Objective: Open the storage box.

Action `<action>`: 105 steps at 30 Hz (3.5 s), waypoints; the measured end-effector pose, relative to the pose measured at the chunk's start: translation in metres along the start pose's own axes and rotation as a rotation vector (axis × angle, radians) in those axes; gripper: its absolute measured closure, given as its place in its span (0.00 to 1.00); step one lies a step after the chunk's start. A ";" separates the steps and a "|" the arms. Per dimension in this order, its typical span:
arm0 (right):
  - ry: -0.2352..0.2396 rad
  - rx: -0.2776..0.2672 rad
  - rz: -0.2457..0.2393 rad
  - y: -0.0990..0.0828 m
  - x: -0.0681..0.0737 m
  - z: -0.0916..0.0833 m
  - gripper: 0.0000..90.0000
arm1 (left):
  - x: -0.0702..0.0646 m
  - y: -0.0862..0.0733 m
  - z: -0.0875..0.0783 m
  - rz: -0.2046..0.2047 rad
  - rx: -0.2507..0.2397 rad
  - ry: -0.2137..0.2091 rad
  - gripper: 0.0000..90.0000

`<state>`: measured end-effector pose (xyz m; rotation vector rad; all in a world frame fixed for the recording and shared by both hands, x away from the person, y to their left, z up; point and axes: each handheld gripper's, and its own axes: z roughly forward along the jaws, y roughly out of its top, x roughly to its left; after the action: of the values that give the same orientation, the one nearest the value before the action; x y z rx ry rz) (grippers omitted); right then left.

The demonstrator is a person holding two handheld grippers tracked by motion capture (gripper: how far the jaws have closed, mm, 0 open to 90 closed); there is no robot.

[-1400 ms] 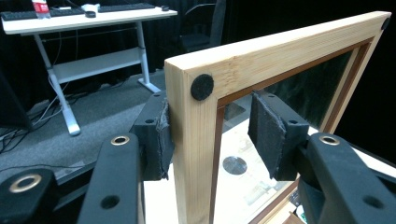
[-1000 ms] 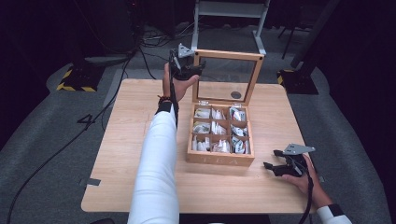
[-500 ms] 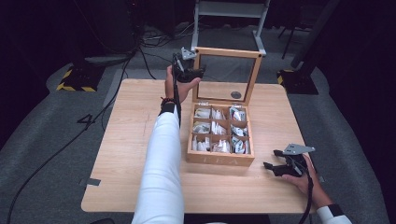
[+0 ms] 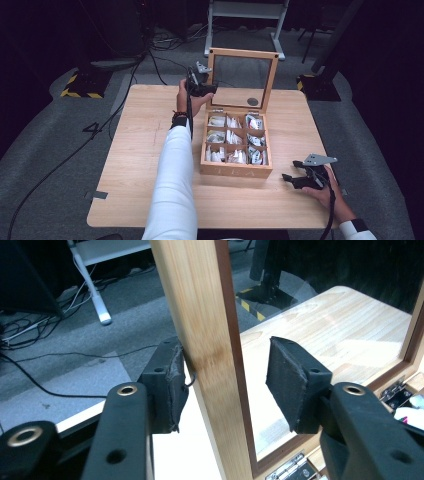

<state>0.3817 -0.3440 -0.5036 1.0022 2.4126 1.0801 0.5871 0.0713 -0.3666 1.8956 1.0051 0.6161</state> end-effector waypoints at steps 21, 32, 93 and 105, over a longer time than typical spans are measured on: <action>-0.002 0.002 0.004 0.000 0.000 -0.001 0.27 | -0.011 -0.011 -0.073 0.173 0.102 -0.048 0.25; -0.005 -0.053 0.008 0.020 0.005 -0.018 0.29 | -0.007 -0.064 -0.140 0.273 0.164 -0.044 0.19; 0.186 0.174 -0.501 0.169 0.107 0.082 0.79 | -0.012 -0.263 -0.187 0.112 0.290 -0.208 0.19; 0.189 0.127 -0.537 0.173 0.110 0.079 0.62 | -0.012 -0.263 -0.187 0.114 0.291 -0.211 0.18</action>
<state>0.4277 -0.1432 -0.4275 0.2505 2.6960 0.8611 0.3387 0.2243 -0.5041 2.2334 0.8908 0.3372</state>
